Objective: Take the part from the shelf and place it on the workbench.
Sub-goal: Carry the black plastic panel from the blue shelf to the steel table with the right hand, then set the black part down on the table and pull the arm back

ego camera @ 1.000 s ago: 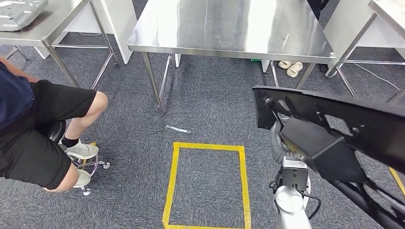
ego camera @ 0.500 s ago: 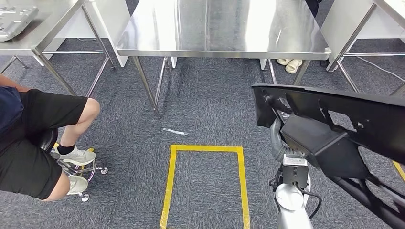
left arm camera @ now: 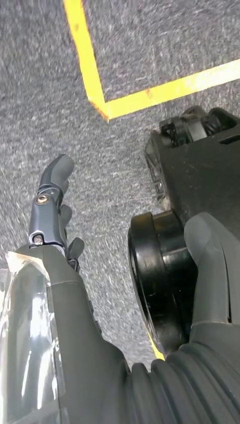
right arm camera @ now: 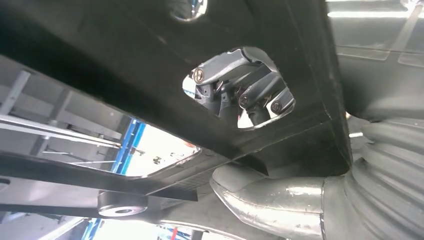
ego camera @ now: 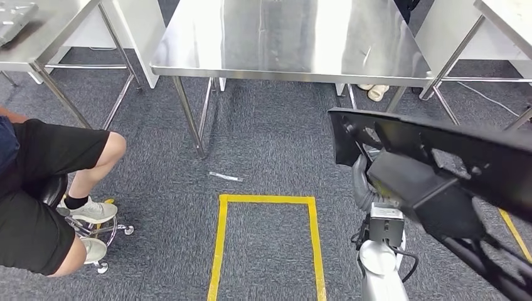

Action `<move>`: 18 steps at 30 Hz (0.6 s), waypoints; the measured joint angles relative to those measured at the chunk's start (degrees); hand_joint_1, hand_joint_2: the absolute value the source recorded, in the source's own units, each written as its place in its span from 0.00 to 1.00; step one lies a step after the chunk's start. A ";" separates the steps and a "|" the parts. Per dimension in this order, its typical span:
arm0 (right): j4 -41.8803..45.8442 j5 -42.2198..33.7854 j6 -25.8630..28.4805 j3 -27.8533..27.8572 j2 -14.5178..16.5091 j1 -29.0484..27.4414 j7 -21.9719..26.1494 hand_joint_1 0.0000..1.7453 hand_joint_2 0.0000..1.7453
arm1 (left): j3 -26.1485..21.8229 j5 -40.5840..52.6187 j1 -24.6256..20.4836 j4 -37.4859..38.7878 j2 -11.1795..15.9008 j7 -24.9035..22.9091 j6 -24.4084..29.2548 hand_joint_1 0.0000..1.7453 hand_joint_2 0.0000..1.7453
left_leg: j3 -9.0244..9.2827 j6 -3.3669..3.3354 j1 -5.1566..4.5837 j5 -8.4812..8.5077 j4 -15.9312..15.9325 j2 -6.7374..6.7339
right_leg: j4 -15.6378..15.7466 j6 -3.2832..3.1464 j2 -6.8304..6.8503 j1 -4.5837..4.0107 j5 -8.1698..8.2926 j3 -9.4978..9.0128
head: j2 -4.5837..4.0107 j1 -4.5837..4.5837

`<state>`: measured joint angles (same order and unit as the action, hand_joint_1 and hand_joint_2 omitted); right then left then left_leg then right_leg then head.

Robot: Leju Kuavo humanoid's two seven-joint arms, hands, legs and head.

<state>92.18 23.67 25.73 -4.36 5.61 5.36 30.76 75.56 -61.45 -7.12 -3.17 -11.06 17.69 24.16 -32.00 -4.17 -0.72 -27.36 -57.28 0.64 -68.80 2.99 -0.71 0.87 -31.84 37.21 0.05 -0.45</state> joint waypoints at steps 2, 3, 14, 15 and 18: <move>-0.11 0.00 0.00 0.01 0.01 -0.18 0.05 1.00 1.00 | 0.00 -0.01 0.02 0.00 0.00 0.13 -0.01 0.00 1.00 | 0.37 -0.17 -0.06 -0.43 -0.01 -0.09 | -5.48 0.24 0.03 0.02 -1.17 4.06 | -0.01 -0.01; -0.16 0.00 0.00 0.01 0.01 -0.25 0.06 1.00 1.00 | 0.00 -0.02 0.02 0.00 0.00 0.15 -0.01 0.00 1.00 | 0.72 -0.15 -0.07 -0.72 -0.02 -0.08 | -5.20 0.69 0.05 0.02 -0.40 4.61 | -0.01 0.02; -0.34 -0.01 0.04 0.15 0.15 -0.06 0.10 1.00 1.00 | 0.02 0.00 -0.03 0.32 0.00 0.29 -0.07 0.00 1.00 | -0.42 2.66 -0.22 -4.89 -6.80 -0.37 | 10.95 -2.47 0.59 0.24 6.44 -3.05 | 0.01 -0.51; -0.35 -0.01 0.04 0.15 0.16 -0.05 0.10 1.00 1.00 | 0.02 0.01 -0.03 0.36 0.00 0.32 -0.08 0.00 1.00 | -2.76 3.00 -0.16 -6.31 -10.50 -0.35 | 10.95 -2.82 0.59 0.23 6.15 -3.31 | 0.00 -0.58; -0.50 -0.05 0.04 0.16 0.16 -0.17 0.21 1.00 1.00 | 0.03 0.00 -0.03 0.44 -0.01 0.59 -0.40 0.00 1.00 | -7.94 3.56 0.01 -7.86 -16.28 -0.35 | 10.94 -3.10 0.47 0.19 5.28 -4.18 | -0.01 -0.62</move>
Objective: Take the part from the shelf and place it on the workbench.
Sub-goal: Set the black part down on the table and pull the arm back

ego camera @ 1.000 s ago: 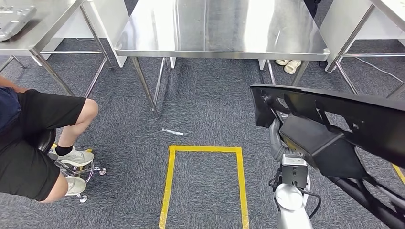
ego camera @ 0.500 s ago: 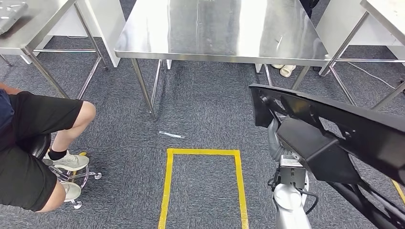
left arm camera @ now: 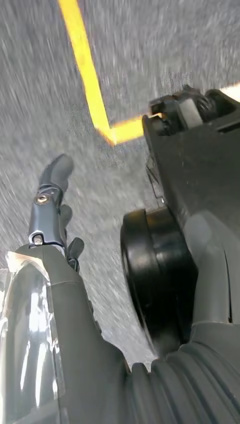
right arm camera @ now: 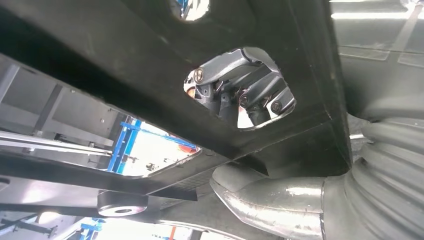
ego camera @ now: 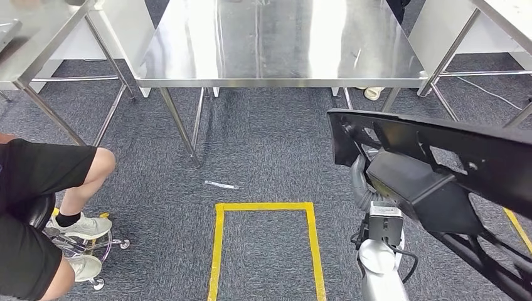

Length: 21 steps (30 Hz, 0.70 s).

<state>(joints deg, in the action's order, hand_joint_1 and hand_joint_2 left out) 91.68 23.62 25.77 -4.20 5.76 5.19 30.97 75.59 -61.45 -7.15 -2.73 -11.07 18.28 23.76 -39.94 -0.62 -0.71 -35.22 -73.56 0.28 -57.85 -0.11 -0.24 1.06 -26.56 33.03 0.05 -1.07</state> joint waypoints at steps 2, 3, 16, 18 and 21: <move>-0.10 -0.17 0.06 0.00 -0.01 -0.04 0.22 1.00 1.00 | 0.01 0.01 -0.02 0.01 0.01 0.00 -0.37 0.00 1.00 | 1.41 -0.04 0.17 4.36 5.31 -0.02 | 0.00 0.27 -0.24 0.06 -0.73 -1.06 | 0.01 0.00; -0.12 -0.30 0.13 0.00 -0.01 -0.06 0.34 1.00 1.00 | 0.01 0.00 -0.02 0.02 0.01 -0.12 -0.45 0.00 1.00 | 2.93 -0.16 0.25 6.69 9.11 0.02 | 0.04 0.49 -0.35 0.07 -1.11 -1.58 | 0.00 0.02; -0.38 -1.11 0.95 -0.05 -0.16 -0.73 1.23 1.00 1.00 | 0.03 -0.46 0.05 0.07 -0.15 -0.47 0.15 0.00 1.00 | 8.31 -3.75 0.08 7.04 15.76 0.33 | -15.97 2.91 -0.28 -0.34 -5.74 8.77 | 0.01 0.36; -0.45 -1.36 1.03 -0.07 -0.26 -0.68 1.31 1.00 1.00 | 0.03 -0.60 0.05 0.06 -0.16 -0.49 0.32 0.00 1.00 | 9.41 -3.52 0.07 6.23 15.77 0.47 | -8.48 3.75 -0.14 -0.35 -1.34 6.41 | 0.01 0.37; -0.55 -1.91 1.19 -0.07 -0.46 -0.57 1.47 1.00 1.00 | 0.04 -0.66 0.05 0.04 -0.19 -0.51 0.51 0.00 1.00 | 10.51 -2.69 -0.13 5.05 15.97 0.47 | -0.53 2.65 0.29 -0.84 1.88 3.33 | 0.01 0.25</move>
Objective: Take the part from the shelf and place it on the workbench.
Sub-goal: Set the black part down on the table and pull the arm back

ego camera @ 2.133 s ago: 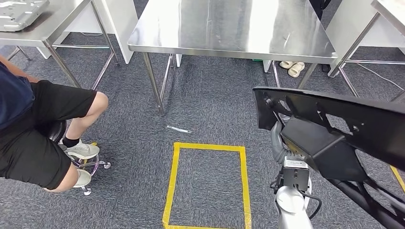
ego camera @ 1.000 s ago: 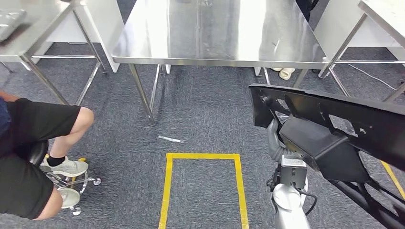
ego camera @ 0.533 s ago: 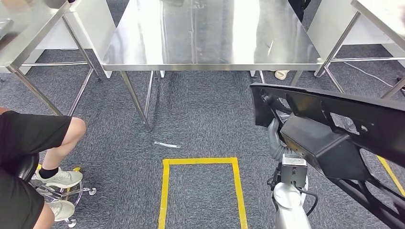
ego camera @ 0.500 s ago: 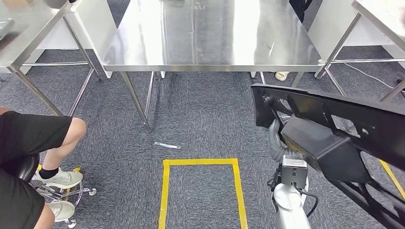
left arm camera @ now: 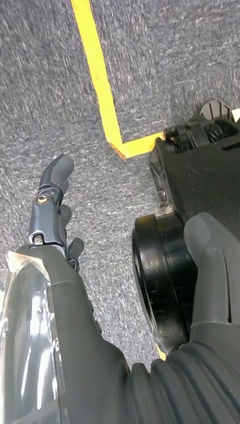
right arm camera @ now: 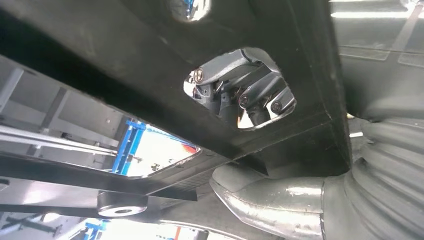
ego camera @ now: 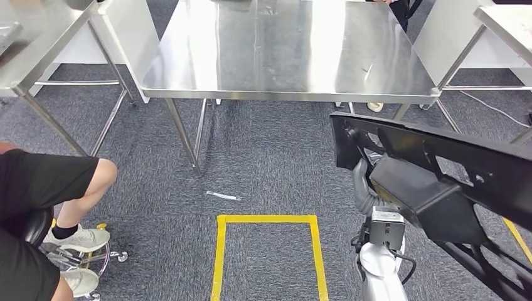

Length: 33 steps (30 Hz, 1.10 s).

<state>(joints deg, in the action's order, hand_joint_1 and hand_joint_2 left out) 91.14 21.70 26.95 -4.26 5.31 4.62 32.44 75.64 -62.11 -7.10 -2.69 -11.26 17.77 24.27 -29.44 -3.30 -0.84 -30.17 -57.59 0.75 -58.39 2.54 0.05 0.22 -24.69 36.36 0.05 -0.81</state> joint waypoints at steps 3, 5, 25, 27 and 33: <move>-0.05 -0.56 0.05 0.01 -0.16 -0.04 0.38 1.00 1.00 | 0.01 -0.01 0.01 -0.01 0.02 -0.04 0.09 0.00 1.00 | 0.22 0.83 -0.17 -0.25 -0.78 -0.17 | 0.39 -1.41 -0.15 0.22 0.04 -1.08 | 0.01 -0.09; -0.07 -0.84 -0.06 0.00 -0.26 0.02 0.86 1.00 1.00 | 0.01 -0.05 0.05 -0.10 0.05 -0.13 0.21 0.00 1.00 | -1.33 1.39 -0.18 -1.11 -4.33 -0.24 | 0.67 -2.12 -0.21 0.77 -0.31 -2.13 | 0.00 -0.20; -1.64 -0.79 -0.54 -0.07 -0.14 0.23 1.94 1.00 1.00 | -0.02 -0.53 0.56 -2.33 0.58 -1.05 2.18 0.00 1.00 | -2.25 -1.18 -0.11 2.71 0.12 -0.11 | -15.61 0.08 -0.45 0.55 -9.34 4.60 | 0.01 -0.12; -1.79 -0.68 -0.76 -0.07 -0.15 0.24 1.89 1.00 1.00 | -0.02 -0.51 0.57 -2.54 0.65 -1.10 2.44 0.00 1.00 | -1.16 -0.94 0.03 1.85 0.12 0.11 | -11.72 1.04 -0.37 0.69 -7.16 4.53 | 0.00 -0.11; -2.15 -0.44 -1.27 -0.13 -0.10 0.50 1.80 1.00 1.00 | -0.03 -0.51 0.68 -3.21 0.99 -1.23 3.04 0.00 1.00 | 0.97 0.68 -0.58 -0.47 -0.05 0.09 | -0.10 -0.41 0.47 0.79 1.15 0.41 | 0.01 0.05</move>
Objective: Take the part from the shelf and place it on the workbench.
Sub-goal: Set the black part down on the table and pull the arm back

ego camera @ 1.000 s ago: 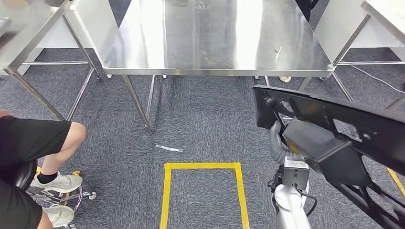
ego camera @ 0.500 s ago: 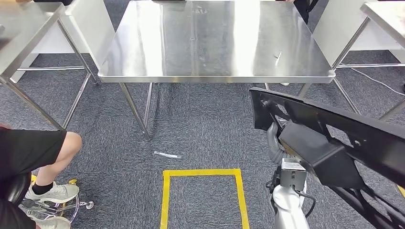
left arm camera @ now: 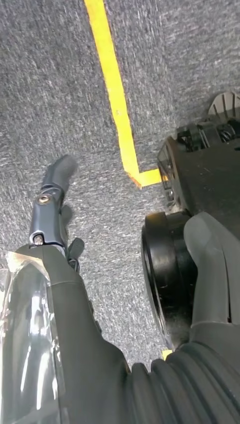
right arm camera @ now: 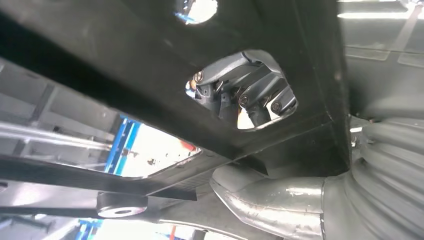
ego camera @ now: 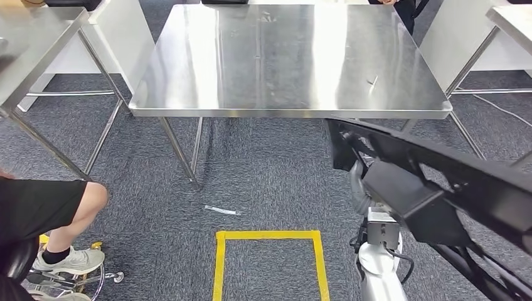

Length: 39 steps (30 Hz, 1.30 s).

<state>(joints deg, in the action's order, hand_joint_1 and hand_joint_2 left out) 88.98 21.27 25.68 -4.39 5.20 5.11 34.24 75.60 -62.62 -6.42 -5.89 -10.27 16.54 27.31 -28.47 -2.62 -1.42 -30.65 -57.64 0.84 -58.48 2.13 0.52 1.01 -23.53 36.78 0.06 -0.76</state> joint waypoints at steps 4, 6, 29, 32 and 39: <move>-0.07 0.10 0.00 -0.05 0.08 0.50 0.04 1.00 1.00 | 0.00 0.01 0.16 -0.62 0.37 0.00 0.15 0.00 1.00 | -4.17 1.13 0.14 -2.81 -8.29 -0.27 | 0.18 -1.60 -0.28 0.44 -0.81 -1.59 | -0.01 -0.12; -0.16 0.14 0.00 -0.08 0.11 0.53 0.05 1.00 1.00 | 0.00 0.01 0.23 -0.89 0.51 0.07 0.19 0.00 1.00 | -9.16 1.48 0.16 -5.74 -15.01 -0.29 | 0.17 -2.01 -0.33 0.22 -1.37 -2.01 | -0.01 -0.17; -2.21 -0.21 -0.03 -1.31 -0.19 1.84 0.06 1.00 1.00 | -0.04 0.17 0.59 -2.98 1.34 -0.37 0.67 0.00 1.00 | -1.38 -0.60 0.15 1.15 -0.20 0.03 | 0.15 0.58 -0.27 -0.64 -0.60 -0.19 | -0.01 0.32; -1.95 -0.70 -0.09 -0.89 -0.71 1.24 0.07 1.00 1.00 | -0.04 0.36 0.62 -3.14 1.50 -0.32 1.14 0.00 1.00 | -1.53 0.14 0.14 0.47 -1.62 -0.07 | 0.46 -1.01 -0.48 -0.23 -0.82 -1.39 | -0.01 0.16; -1.50 -0.83 -0.13 -0.29 -1.35 -0.37 0.15 1.00 1.00 | -0.01 1.04 0.73 -3.66 1.78 -0.10 1.11 0.00 1.00 | -11.75 1.44 0.34 -2.46 -14.87 -0.30 | 0.58 -2.08 -0.68 -0.10 -3.03 -4.37 | -0.01 -0.18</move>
<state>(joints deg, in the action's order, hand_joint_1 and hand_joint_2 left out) 87.48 20.44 25.56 -4.68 3.85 4.74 34.39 75.60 -61.58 -5.69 -9.56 -8.49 16.44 28.42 -40.22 -1.18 -1.08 -33.10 -72.51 0.54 -57.91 0.05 -0.17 0.91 -26.56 32.41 0.05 -0.93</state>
